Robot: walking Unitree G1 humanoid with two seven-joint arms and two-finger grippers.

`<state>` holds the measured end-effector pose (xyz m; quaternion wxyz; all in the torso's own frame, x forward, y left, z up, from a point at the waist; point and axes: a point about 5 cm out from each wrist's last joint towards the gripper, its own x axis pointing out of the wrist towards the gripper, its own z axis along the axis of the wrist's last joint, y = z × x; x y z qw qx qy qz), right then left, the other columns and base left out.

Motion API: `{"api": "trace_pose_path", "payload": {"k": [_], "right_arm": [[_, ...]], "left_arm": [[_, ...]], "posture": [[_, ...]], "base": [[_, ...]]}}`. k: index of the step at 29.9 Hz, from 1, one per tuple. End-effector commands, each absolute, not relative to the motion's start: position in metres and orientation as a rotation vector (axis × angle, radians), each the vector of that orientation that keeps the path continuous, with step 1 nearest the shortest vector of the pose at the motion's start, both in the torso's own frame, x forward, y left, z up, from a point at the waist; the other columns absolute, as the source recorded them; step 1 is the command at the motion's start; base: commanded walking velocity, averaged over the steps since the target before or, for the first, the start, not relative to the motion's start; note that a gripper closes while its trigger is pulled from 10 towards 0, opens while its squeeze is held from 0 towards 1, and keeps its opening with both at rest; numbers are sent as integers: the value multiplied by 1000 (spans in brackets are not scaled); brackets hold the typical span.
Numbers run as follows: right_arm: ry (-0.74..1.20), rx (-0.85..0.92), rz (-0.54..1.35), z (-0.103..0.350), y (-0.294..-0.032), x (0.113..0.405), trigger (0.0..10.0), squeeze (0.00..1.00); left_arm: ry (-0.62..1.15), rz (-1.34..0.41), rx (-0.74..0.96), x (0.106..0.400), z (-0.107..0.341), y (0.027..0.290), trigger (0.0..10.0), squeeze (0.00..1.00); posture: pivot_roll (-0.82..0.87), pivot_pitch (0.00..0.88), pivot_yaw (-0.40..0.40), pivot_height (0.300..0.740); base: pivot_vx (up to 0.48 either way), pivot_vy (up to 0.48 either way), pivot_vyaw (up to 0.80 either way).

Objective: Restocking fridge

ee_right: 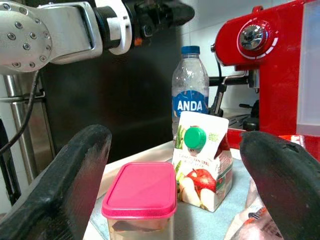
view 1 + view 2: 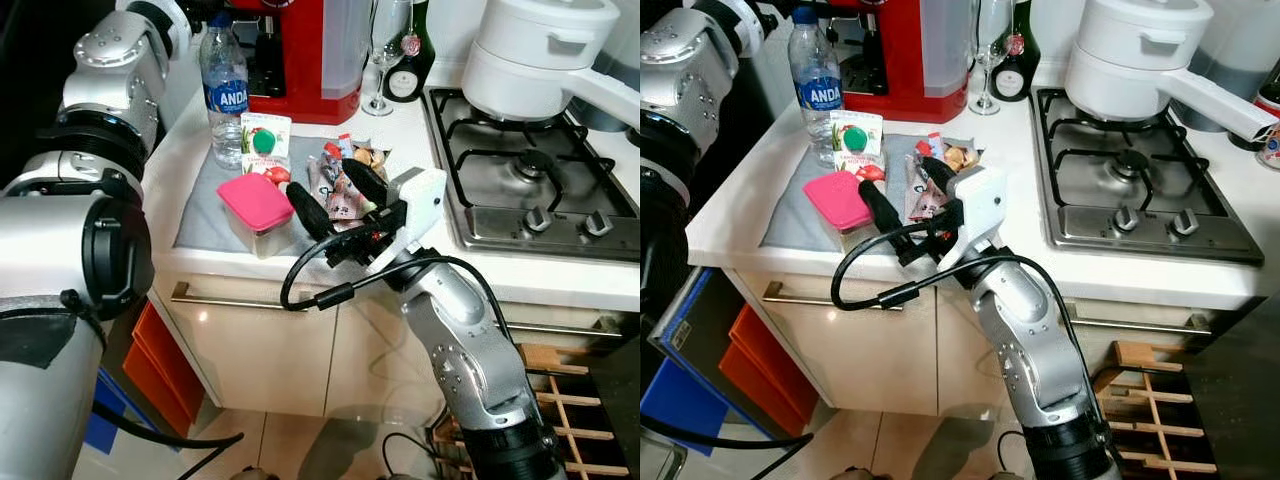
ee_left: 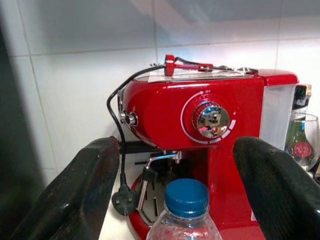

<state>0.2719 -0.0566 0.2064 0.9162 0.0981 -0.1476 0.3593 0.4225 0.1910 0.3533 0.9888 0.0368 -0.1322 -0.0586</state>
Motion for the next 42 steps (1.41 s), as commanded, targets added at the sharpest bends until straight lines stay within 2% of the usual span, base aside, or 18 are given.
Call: {"api": "trace_pose_path", "payload": {"k": [1,6,18,25,26,27,29,34,35,36,37,38,39,42], "right_arm": [[-307,189,739,210,-57,269,10000,0],[-279,198,743,205,-56,264,10000,0],[-251,199,744,202,-57,261,10000,0],[-238,206,745,200,-57,261,10000,4],[-237,206,744,200,-57,261,10000,4],[-237,206,744,200,-57,262,10000,4],[-237,206,744,200,-57,262,10000,0],[-237,204,744,199,-57,263,10000,0],[-236,203,745,199,-57,263,10000,0],[-235,201,746,198,-57,263,10000,4],[-235,201,746,198,-57,263,10000,4],[-234,201,746,198,-57,263,10000,4],[-233,200,747,198,-57,263,10000,0],[-231,197,749,197,-57,262,10000,0]], "left_arm": [[-243,-114,75,424,353,188,10000,0],[-182,-131,97,426,340,181,10000,0],[-148,-31,55,427,330,191,10000,0],[-112,-66,26,428,319,186,10000,0],[-105,-78,36,428,318,184,3373,0],[-100,-86,42,429,316,182,3373,0],[-92,-94,53,429,314,180,0,0],[-88,-100,76,429,311,178,39,0],[-87,-98,79,429,311,178,1373,0],[-86,-98,84,429,311,178,3176,0],[-86,-98,84,429,311,178,3176,0],[-84,-97,86,429,310,178,2510,0],[-82,-98,89,429,309,178,0,0],[-76,-94,92,429,307,178,0,0]], "posture": [[-185,57,52,740],[-189,66,48,740],[-190,65,45,740],[-183,64,43,740],[-181,60,42,740],[-181,60,42,740],[-182,53,43,740],[-184,41,42,740],[-184,39,42,740],[-185,36,40,740],[-185,36,40,740],[-186,34,41,740],[-186,33,39,740],[-187,32,41,740]], "base": [[0,0,0],[0,0,0],[0,0,0],[0,0,0],[0,0,0],[0,0,0],[0,0,0],[0,0,0],[0,0,0],[0,0,0],[0,0,0],[0,0,0],[0,0,0],[0,0,0]]}}
